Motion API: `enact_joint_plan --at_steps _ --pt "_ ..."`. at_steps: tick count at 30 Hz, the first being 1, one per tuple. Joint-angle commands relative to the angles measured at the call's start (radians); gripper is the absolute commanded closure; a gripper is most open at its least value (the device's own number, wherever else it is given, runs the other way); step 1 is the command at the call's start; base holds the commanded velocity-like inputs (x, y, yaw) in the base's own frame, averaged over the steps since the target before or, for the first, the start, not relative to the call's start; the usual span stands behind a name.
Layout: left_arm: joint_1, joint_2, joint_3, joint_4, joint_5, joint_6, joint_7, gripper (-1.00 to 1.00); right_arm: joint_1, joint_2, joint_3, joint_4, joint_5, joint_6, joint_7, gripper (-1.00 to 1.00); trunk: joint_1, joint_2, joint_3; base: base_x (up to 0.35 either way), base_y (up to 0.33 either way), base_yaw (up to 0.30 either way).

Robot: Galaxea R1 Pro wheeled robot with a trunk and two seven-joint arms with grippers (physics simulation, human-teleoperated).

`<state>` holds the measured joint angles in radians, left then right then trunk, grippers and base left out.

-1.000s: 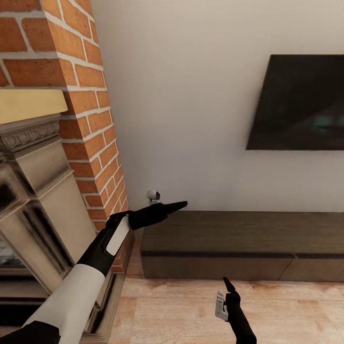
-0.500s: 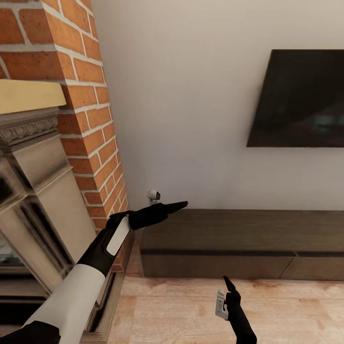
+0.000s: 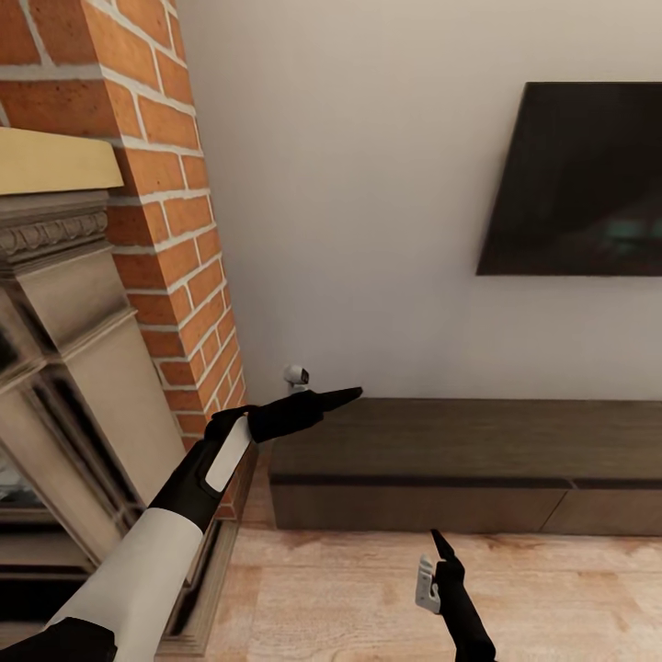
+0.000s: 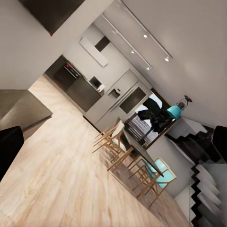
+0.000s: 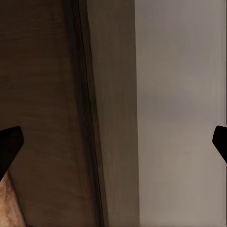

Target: Place each of the two pumpkins and all three candles from the living room inside a cabinet in the living room (use any cabinet), then make sure every cabinet is closed, and position the cauldron so it is next to a table in the living room.

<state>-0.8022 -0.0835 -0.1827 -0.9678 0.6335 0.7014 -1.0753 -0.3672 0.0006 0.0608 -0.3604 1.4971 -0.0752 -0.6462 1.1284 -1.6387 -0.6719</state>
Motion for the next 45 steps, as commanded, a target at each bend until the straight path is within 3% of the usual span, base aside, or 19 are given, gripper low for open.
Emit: enact_joint_plan --at_steps 1,8,12,16,24,26,31,45 --pt "0.0 0.0 0.0 0.0 0.0 0.0 0.0 -1.0 0.0 -0.001 0.0 0.0 0.0 0.0 -0.003 -1.0 0.004 -0.007 -0.003 0.0 0.0 0.0" --pt "0.0 -0.002 -0.001 -0.005 0.0 0.001 0.0 -1.0 -0.033 -0.005 -0.001 0.015 0.004 -0.001 -0.036 -1.0 0.031 -0.056 -0.025 0.0 0.0 0.0" --pt "0.0 -0.005 -0.001 -0.005 0.0 0.001 0.0 -1.0 -0.159 0.0 -0.001 0.118 0.0 0.006 -0.033 -1.0 0.046 -0.084 -0.038 0.0 0.0 0.0" --pt "0.0 -0.008 -0.002 -0.004 0.0 0.002 0.0 -1.0 -0.235 -0.002 -0.001 0.202 -0.004 0.006 -0.033 -1.0 0.061 -0.112 -0.05 0.0 0.0 0.0" --pt "0.0 -0.01 -0.004 -0.005 0.0 0.003 0.0 -1.0 -0.258 -0.007 -0.001 0.221 0.002 0.003 -0.032 -1.0 0.092 -0.168 -0.075 0.0 0.0 0.0" --pt "0.0 -0.01 -0.004 -0.005 0.0 0.003 0.0 -1.0 -0.266 -0.032 -0.001 0.227 -0.001 0.0 -0.031 -1.0 0.1 -0.182 -0.082 0.0 0.0 0.0" --pt "0.0 -0.01 -0.004 -0.005 0.0 0.004 0.0 -1.0 -0.27 -0.048 -0.004 0.237 -0.013 -0.002 -0.029 -1.0 0.119 -0.217 -0.097 0.0 0.0 0.0" --pt "0.0 -0.01 -0.004 -0.004 0.0 0.003 0.002 -1.0 -0.271 -0.057 -0.012 0.281 -0.018 -0.008 -0.03 -1.0 0.173 -0.315 -0.141 0.0 0.0 0.0"
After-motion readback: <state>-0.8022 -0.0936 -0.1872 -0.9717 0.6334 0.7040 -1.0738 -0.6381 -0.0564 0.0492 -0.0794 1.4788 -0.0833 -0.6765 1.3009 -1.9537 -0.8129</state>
